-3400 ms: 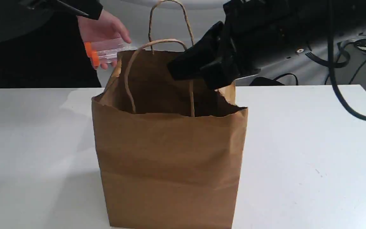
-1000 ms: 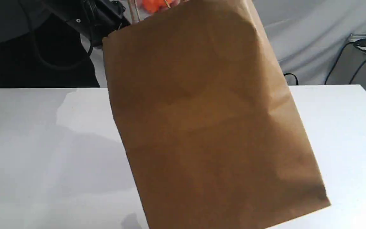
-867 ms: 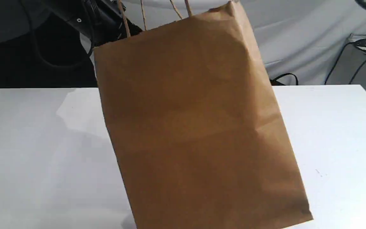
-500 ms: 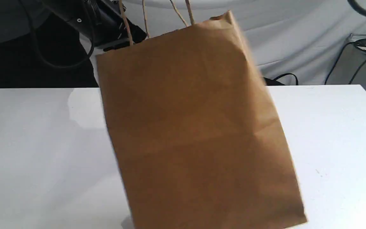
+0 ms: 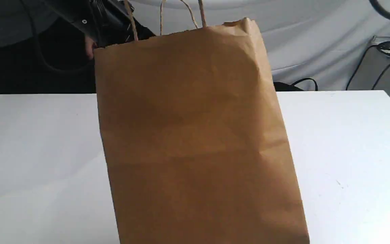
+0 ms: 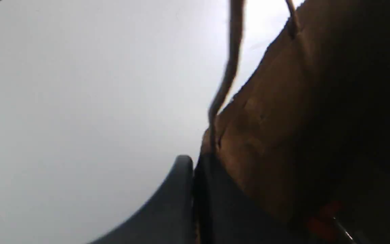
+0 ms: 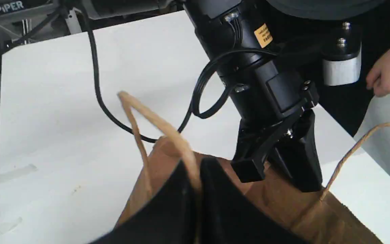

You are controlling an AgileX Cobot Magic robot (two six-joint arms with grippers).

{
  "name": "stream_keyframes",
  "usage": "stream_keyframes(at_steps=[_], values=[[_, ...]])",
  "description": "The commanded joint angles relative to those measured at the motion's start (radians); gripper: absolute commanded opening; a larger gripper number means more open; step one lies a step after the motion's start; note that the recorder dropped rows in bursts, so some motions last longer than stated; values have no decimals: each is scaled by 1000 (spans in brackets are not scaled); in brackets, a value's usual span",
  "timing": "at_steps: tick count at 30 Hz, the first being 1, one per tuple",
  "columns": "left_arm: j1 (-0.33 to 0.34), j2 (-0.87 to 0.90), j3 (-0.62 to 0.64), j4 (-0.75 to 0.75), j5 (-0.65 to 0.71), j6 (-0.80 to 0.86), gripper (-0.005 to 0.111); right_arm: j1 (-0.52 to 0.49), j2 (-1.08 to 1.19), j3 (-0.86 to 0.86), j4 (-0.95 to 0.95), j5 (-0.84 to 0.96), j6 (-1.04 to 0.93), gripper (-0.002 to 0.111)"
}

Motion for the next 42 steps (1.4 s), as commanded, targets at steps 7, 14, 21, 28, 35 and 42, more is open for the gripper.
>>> stream_keyframes(at_steps=[7, 14, 21, 28, 35, 42], values=[[1, -5, -124, -16, -13, 6, 0, 2, -7, 24, 7, -29, -109, 0], [1, -5, -155, -4, -13, 6, 0, 2, -7, 219, 52, -177, -181, 0], [1, -3, -155, 48, -15, 5, 0, 2, -19, 398, 283, -288, -377, 0], [1, 50, -155, 67, -18, -11, 0, 2, -19, 418, 277, -292, -377, 0], [1, 51, -167, 67, -59, 6, 2, 2, -19, 418, 277, -296, -375, 0], [1, 49, -185, 74, -4, 4, 25, 2, -19, 418, 277, -292, -365, 10]])
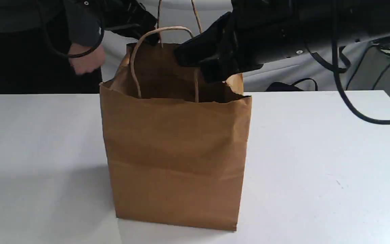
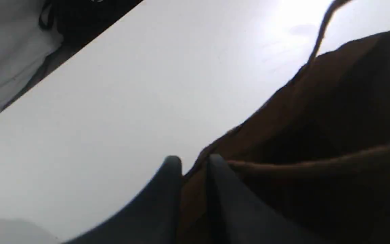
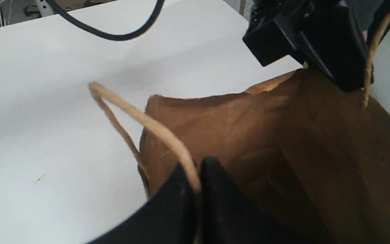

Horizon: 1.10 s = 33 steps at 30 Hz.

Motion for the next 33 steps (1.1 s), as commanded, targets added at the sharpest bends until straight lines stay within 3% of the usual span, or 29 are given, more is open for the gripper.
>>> stream_keyframes(at_steps=[1, 6, 10, 15, 24, 29, 33], values=[[1, -12, -3, 10, 15, -6, 30, 2, -11, 1, 12, -4, 7, 15], [1, -30, -3, 89, 15, -71, 46, 2, -11, 1, 12, 9, 9, 46], [1, -58, -3, 126, 15, -87, 46, 2, -14, 1, 12, 38, 9, 60], [1, -104, -3, 126, 15, -87, 46, 2, -43, 1, -41, 49, 42, 60], [1, -158, 3, 192, 15, -149, 45, 2, -179, 1, -343, 74, 233, 59], [1, -184, 3, 201, 15, -155, 33, 2, -260, 1, -483, 109, 348, 50], [1, -212, 3, 199, 15, -179, 15, 2, -317, 1, -591, 121, 417, 31]])
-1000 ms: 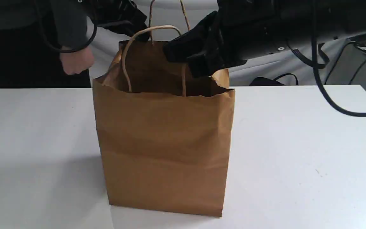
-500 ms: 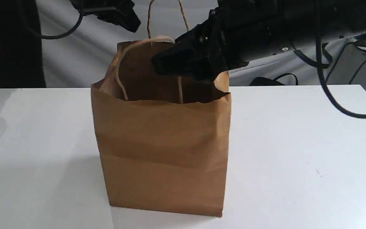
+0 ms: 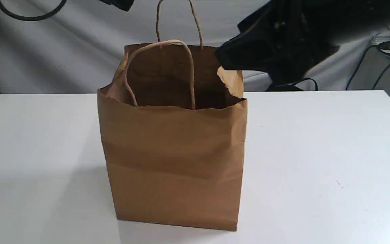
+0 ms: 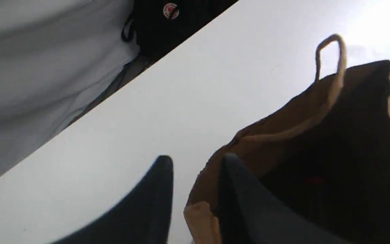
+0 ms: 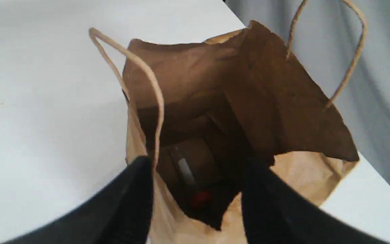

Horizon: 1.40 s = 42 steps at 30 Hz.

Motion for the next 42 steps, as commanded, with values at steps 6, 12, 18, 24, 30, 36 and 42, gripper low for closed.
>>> stream_keyframes(at_steps=[6, 12, 18, 24, 30, 36, 42], values=[[1, -93, 3, -58, -5, -31, 0, 2, -82, 1, -144, 26, 92, 9], [1, -178, 3, -89, -5, -22, 0, 2, -85, 1, -147, 28, 92, 0], [1, -320, 95, -119, -5, 1, 0, 2, -85, 1, -147, 4, 113, 0], [1, -518, 310, -41, -299, -8, 0, 2, -85, 1, -147, -33, 144, 0], [1, -707, 541, 287, -458, -208, 0, 2, -85, 1, -147, -61, 144, 0], [1, -897, 796, 455, -603, -358, 0, 2, -85, 1, -138, -90, 144, 0], [1, -1104, 1120, 455, -795, -449, 0, 2, -85, 1, -121, -103, 144, 0]])
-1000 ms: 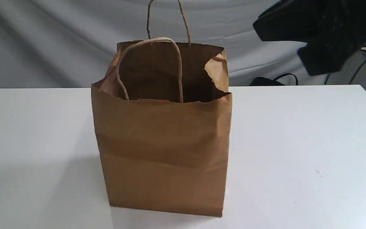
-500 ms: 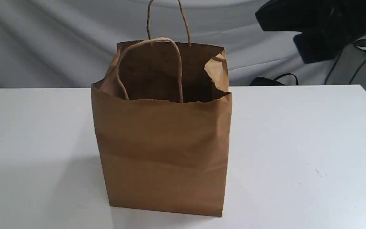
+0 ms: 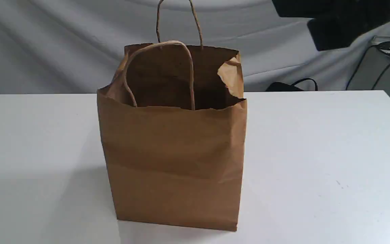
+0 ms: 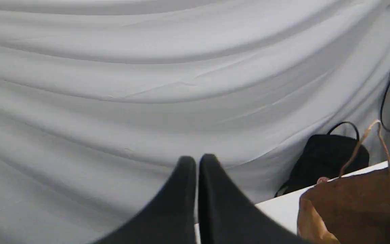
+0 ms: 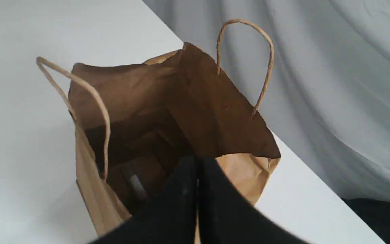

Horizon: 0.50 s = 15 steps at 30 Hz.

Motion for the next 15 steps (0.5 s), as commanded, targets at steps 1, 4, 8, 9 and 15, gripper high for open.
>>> stream_keyframes(at_steps=[1, 4, 8, 9, 15], values=[[1, -118, 196, 7, -125, -71, 0, 2, -5, 1, 13, -11, 7, 0], [1, -215, 351, 7, -190, -92, 0, 2, -5, 1, 13, -2, 7, 0], [1, -330, 573, 7, -295, -108, 0, 2, -5, 1, 13, 26, 7, 0], [1, -357, 613, 7, -326, -112, 0, 2, -5, 1, 13, 34, 7, 0], [1, -479, 824, -1, -520, -165, 0, 2, -7, 41, 13, 10, 7, 0]])
